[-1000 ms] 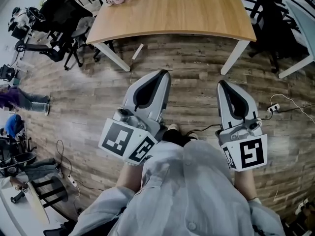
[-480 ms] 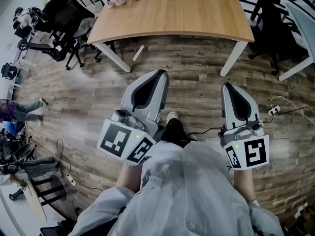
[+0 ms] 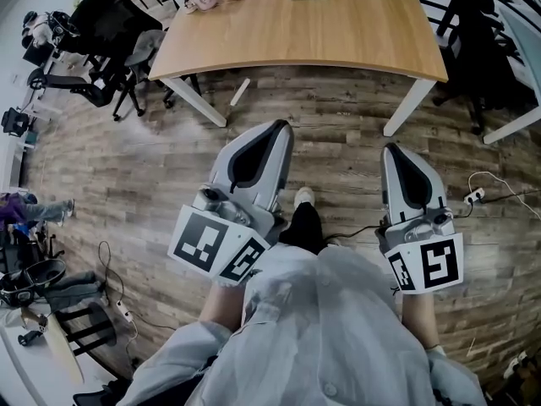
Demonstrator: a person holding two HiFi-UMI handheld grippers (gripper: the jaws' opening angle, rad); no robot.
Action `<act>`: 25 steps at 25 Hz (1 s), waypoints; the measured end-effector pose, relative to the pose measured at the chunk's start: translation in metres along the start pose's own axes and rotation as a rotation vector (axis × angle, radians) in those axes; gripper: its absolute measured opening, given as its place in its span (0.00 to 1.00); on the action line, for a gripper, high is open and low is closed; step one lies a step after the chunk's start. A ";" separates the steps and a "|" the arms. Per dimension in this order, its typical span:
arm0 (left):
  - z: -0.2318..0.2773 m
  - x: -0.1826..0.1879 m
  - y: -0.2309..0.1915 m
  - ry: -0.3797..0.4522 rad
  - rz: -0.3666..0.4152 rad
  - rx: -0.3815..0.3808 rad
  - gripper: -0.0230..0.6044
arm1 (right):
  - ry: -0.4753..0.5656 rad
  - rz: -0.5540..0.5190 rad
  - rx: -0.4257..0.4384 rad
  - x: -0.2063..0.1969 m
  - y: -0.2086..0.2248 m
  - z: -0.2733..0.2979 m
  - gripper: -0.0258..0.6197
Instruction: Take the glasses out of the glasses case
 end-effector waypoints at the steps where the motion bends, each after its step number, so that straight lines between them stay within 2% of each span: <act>1: 0.005 0.000 -0.005 -0.001 -0.002 -0.004 0.04 | -0.003 -0.001 0.000 0.000 0.002 0.007 0.04; 13: 0.074 0.015 -0.091 -0.012 -0.022 -0.031 0.04 | -0.038 0.002 -0.010 0.011 0.031 0.110 0.04; 25: 0.120 0.022 -0.171 -0.005 -0.047 -0.057 0.04 | -0.045 0.017 -0.028 0.019 0.046 0.198 0.04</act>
Point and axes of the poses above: the fingertips, and each gripper's own axes: z forward along the fingers, y to its right, x out of its top, the point moved 5 cm from there along -z, backward along the fingers, and after that the axes turned 6 degrees about -y, right-handed, at the moved point
